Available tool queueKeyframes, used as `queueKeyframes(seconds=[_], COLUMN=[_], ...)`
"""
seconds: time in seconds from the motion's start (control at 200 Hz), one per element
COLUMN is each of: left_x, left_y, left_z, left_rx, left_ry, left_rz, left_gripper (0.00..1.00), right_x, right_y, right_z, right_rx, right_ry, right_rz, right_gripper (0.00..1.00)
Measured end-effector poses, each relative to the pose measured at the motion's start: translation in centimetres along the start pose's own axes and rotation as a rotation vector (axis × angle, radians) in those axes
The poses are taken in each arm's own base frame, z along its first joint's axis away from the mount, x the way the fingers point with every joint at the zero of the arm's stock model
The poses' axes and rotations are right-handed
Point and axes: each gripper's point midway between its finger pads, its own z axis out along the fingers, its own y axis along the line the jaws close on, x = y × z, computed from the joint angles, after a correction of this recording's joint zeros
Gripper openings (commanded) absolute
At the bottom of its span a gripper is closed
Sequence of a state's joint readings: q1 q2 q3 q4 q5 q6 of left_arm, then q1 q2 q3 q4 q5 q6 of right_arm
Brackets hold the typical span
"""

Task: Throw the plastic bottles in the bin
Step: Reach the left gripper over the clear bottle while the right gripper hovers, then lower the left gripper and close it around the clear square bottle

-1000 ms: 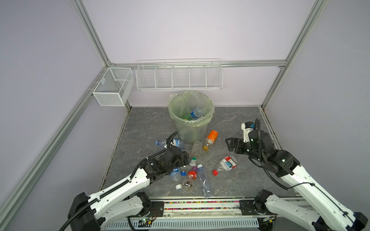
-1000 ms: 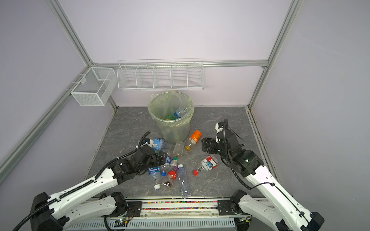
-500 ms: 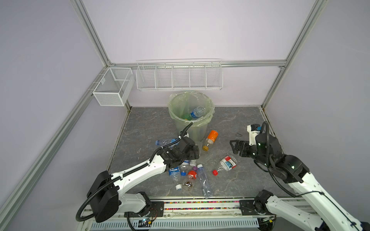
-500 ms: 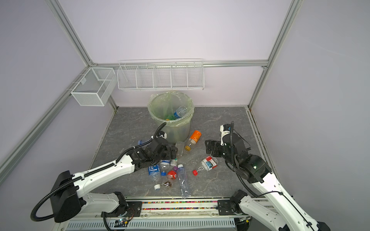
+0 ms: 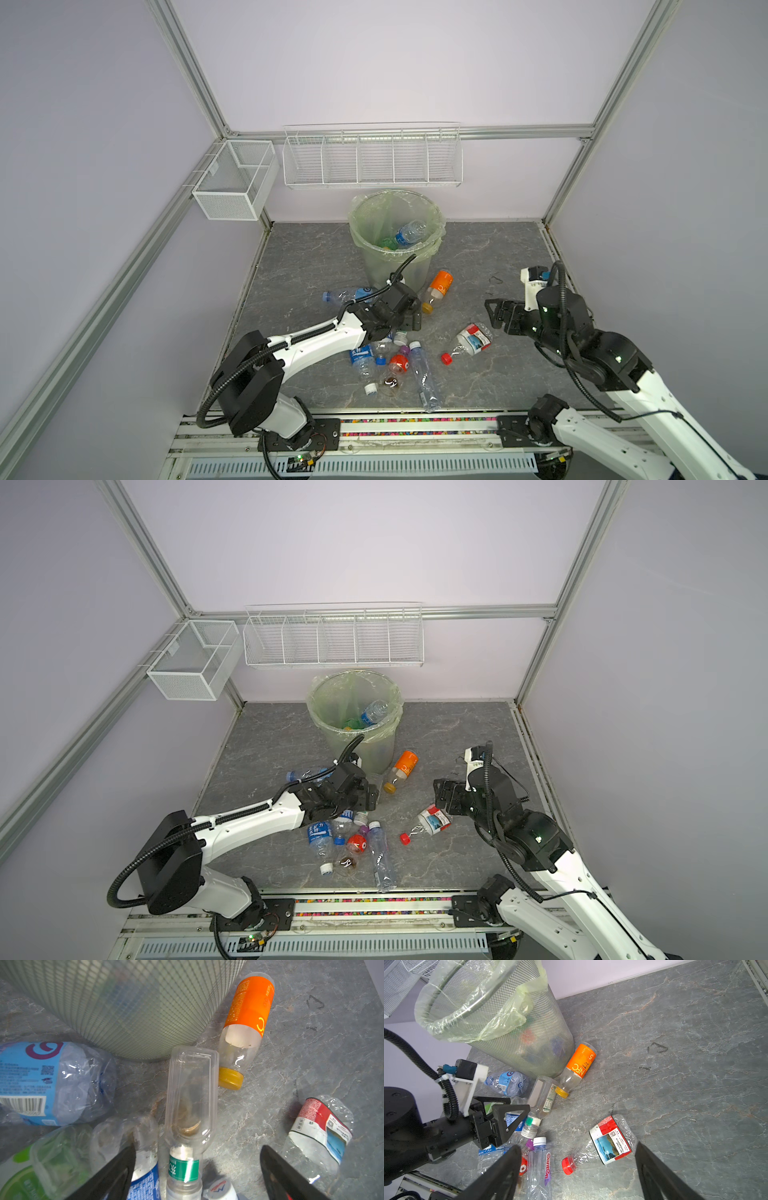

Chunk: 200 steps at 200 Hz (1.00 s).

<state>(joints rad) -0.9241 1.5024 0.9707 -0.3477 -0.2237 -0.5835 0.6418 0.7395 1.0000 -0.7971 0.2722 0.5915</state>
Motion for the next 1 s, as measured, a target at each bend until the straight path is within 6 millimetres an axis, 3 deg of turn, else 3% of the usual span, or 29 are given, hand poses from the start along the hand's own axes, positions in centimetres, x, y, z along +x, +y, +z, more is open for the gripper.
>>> queueKeyframes(seconds=[0.59, 1.0], left_x=[1.4, 0.5], left_y=[0.1, -0.9], left_z=[4.4, 6.1], left_rx=[-0.039, -0.052], left_ry=[0.029, 0.039], left_rz=[0.059, 0.089], left_gripper=[0.91, 0.86], right_x=[0.7, 0.8], right_y=[-0.8, -1.4], right_z=[-0.4, -1.2], right_rx=[0.015, 0.031], right_ry=[0.008, -0.008], right_rz=[0.001, 0.002], right_gripper=[0.88, 0.88])
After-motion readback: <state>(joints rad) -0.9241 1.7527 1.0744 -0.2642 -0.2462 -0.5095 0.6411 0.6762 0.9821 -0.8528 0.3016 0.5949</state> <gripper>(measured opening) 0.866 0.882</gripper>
